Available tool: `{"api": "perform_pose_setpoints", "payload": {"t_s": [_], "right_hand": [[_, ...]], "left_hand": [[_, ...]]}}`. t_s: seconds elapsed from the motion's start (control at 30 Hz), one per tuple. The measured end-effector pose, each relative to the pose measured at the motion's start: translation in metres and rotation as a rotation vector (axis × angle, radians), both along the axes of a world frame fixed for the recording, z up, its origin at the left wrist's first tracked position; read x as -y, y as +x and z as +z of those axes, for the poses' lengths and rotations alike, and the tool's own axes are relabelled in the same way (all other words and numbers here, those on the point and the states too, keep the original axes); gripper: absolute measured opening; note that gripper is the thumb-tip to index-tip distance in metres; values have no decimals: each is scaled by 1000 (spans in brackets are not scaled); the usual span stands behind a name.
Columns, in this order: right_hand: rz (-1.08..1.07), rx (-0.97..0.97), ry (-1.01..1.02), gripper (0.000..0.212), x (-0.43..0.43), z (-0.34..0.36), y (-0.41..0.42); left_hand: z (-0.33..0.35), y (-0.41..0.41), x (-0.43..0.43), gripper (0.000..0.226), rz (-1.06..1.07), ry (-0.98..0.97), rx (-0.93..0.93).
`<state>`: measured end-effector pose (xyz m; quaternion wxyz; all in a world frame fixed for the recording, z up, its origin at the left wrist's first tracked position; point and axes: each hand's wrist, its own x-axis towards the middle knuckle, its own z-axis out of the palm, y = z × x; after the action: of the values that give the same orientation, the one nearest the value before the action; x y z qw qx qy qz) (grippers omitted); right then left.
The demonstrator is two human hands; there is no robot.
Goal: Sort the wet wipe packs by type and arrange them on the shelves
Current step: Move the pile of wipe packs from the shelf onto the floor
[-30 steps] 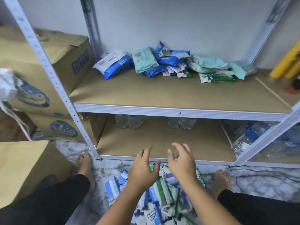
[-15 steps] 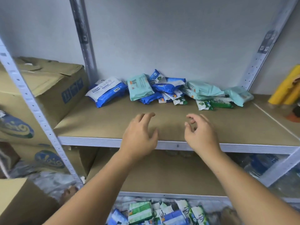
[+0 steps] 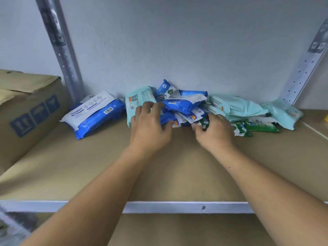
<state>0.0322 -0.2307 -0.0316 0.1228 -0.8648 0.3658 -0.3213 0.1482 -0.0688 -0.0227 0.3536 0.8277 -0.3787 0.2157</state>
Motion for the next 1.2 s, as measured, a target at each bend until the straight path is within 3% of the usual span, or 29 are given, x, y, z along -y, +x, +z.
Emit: {"api": "perform_pose_setpoints", "payload": {"t_s": [0.17, 0.37, 0.5, 0.6, 0.67, 0.73, 0.8, 0.87, 1.03, 1.2], "right_hand": [[-59, -31, -35, 67, 11, -5, 14], [-68, -15, -28, 50, 15, -14, 12], [-38, 119, -56, 37, 11, -3, 6], [156, 317, -211, 27, 4, 18, 10], [252, 239, -285, 34, 4, 36, 24], [208, -18, -286, 53, 6, 55, 42], [122, -297, -218, 69, 9, 69, 60], [96, -459, -89, 74, 12, 74, 73], [118, -486, 47, 82, 16, 71, 89], [132, -343, -34, 62, 4, 63, 77]], "left_hand": [[38, 38, 43, 65, -216, 218, -12], [47, 42, 62, 72, -257, 342, 25], [36, 45, 41, 77, -72, 315, -92], [32, 57, 19, 81, 178, 294, -215], [31, 65, 12, 92, 250, 297, -361], [30, 71, 12, 111, 261, 297, -457], [28, 75, 19, 122, 267, 290, -468], [27, 76, 26, 118, 277, 256, -500], [24, 79, 30, 119, 252, 154, -617], [26, 77, 13, 112, 187, 80, -578]]}}
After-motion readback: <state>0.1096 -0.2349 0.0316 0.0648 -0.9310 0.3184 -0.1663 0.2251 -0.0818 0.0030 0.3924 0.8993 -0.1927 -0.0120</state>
